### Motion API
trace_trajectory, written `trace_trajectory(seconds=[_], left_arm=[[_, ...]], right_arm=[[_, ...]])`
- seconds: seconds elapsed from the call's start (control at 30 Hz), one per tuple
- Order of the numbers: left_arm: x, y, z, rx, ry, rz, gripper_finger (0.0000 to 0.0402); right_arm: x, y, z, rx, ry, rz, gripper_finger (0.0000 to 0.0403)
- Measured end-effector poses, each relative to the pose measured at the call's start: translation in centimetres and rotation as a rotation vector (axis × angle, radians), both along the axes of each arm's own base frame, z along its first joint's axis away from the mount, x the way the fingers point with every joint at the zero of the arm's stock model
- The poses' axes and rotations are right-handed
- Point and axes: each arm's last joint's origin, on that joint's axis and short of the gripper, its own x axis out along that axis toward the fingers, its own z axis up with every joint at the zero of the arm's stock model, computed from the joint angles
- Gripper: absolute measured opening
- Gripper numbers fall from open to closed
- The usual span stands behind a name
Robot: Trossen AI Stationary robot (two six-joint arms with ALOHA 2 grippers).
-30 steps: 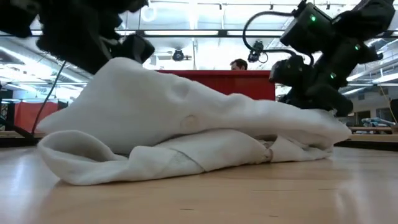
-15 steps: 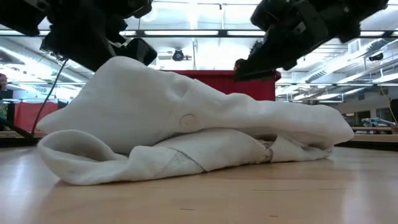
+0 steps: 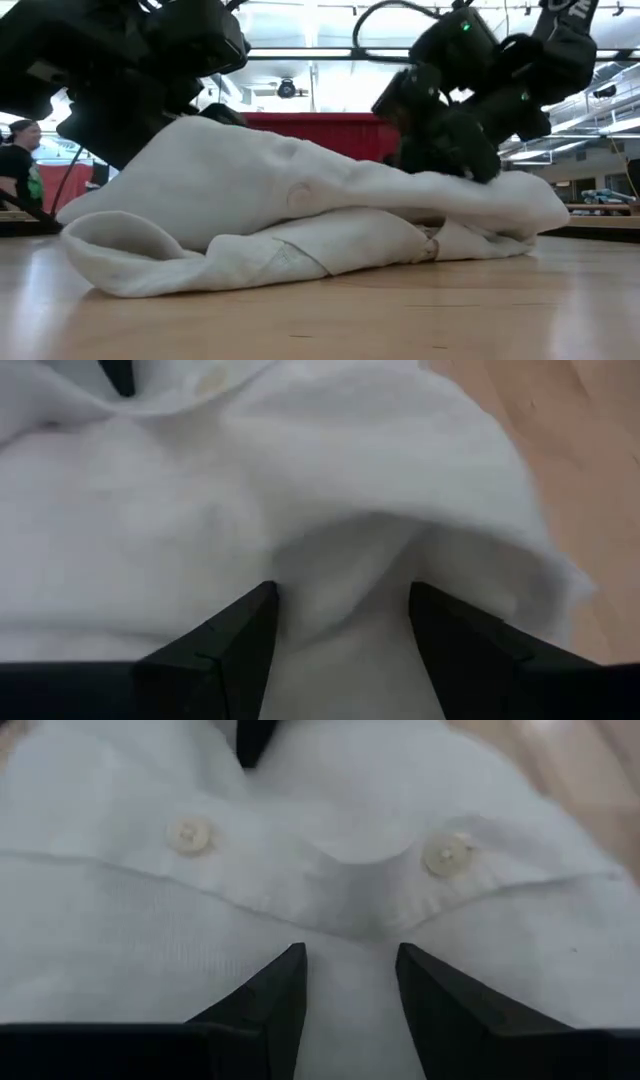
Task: Fold laundry
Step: Fold the white polo
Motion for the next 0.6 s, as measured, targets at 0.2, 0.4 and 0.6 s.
trace_trajectory(seconds=[0.2, 0.4, 0.6], left_arm=[[-0.3, 0.1, -0.2, 0.013, 0.037, 0.007, 0.0233], [-0.4, 0.1, -0.3, 0.016, 0.05, 0.009, 0.0233], [-0.5, 0.1, 2.5, -0.017, -0.038, -0.004, 0.0233]], right_arm=[[-1.4, -0.3, 1.6, 0.005, 0.114, 0.0, 0.0166], [-4.2, -0.8, 5.4, -0.002, 0.198, -0.061, 0.0166], [-4.6, -0.5, 8.9, 0.025, 0.005, -0.07, 0.0166]])
